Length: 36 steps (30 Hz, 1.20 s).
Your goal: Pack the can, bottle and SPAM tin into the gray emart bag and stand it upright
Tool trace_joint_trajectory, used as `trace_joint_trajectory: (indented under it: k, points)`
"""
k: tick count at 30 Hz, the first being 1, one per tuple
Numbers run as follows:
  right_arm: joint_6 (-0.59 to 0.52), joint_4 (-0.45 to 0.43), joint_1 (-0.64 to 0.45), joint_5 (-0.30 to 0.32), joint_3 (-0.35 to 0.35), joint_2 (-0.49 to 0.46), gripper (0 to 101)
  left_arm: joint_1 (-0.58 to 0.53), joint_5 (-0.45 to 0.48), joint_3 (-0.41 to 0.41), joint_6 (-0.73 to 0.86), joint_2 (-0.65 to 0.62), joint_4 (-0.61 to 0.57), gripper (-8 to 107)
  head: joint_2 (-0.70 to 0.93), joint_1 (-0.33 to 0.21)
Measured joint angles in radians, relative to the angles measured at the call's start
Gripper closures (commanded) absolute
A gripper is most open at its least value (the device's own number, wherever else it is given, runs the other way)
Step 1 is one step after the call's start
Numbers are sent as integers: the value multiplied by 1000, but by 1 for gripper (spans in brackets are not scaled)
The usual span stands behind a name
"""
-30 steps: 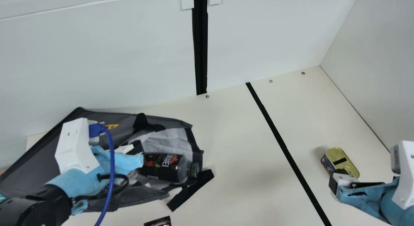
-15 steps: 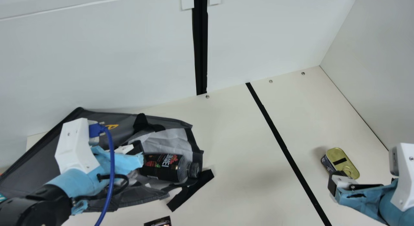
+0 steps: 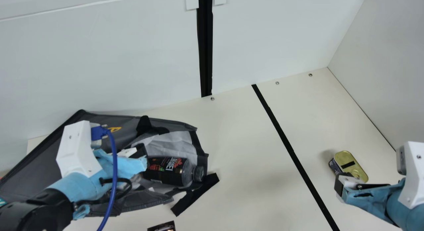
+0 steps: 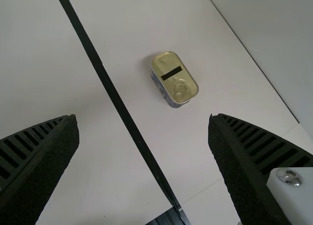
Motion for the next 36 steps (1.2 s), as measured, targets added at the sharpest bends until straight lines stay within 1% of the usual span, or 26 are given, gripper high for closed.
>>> trace_joint_trajectory:
  k: [15, 19, 24, 36]
  points:
    - [-89, 38, -109, -1, -37, 86, 6, 0, 0, 0, 0, 0, 0, 107, 2, 0]
    - [-131, 63, -136, 0, -43, 115, 6, 0, 0, 0, 0, 0, 0, 107, 2, 0]
    - [-180, 73, -172, -1, -55, 148, 6, 0, 0, 0, 0, 0, 0, 107, 0, 0]
    - [-334, 123, -261, -1, -80, 237, 6, 0, 0, 0, 0, 0, 0, 107, 2, 0]
